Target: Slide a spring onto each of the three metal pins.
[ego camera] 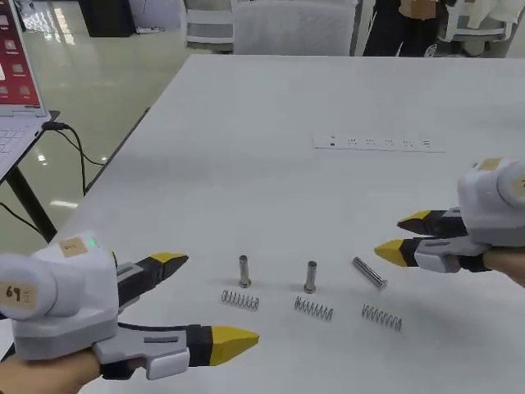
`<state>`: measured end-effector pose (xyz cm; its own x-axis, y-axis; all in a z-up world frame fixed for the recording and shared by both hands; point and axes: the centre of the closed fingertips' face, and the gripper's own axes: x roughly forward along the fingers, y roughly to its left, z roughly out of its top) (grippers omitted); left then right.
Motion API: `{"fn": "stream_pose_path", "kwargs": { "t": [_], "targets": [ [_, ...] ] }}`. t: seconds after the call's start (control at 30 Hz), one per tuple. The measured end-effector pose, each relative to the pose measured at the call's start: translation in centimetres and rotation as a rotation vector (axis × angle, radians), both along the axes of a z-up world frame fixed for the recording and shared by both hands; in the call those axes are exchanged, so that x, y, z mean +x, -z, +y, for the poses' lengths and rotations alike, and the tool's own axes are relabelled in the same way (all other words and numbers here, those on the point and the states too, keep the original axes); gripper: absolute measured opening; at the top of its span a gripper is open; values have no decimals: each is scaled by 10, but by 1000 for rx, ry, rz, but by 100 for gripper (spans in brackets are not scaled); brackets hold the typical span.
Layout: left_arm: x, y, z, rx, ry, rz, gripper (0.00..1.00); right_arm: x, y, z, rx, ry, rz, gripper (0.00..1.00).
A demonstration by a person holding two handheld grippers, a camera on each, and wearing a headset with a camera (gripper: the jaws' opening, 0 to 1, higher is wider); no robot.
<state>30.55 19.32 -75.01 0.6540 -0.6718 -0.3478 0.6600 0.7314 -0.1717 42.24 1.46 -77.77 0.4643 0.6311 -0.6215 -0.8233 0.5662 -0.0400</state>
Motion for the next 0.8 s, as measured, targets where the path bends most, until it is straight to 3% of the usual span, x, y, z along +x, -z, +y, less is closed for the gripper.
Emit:
{"fn": "stream_pose_path", "kwargs": {
  "t": [0.13,0.4,0.53,0.8],
  "targets": [
    [0,0,0,2,1,0,89,2,17,4,-58,2,46,27],
    [0,2,0,0,3,5,89,5,38,13,-107,23,109,20],
    [0,3,-1,1,4,5,88,3,53,10,-168,58,154,17],
    [0,4,-1,5,8,5,88,16,70,19,-198,80,180,13]
  ]
}}
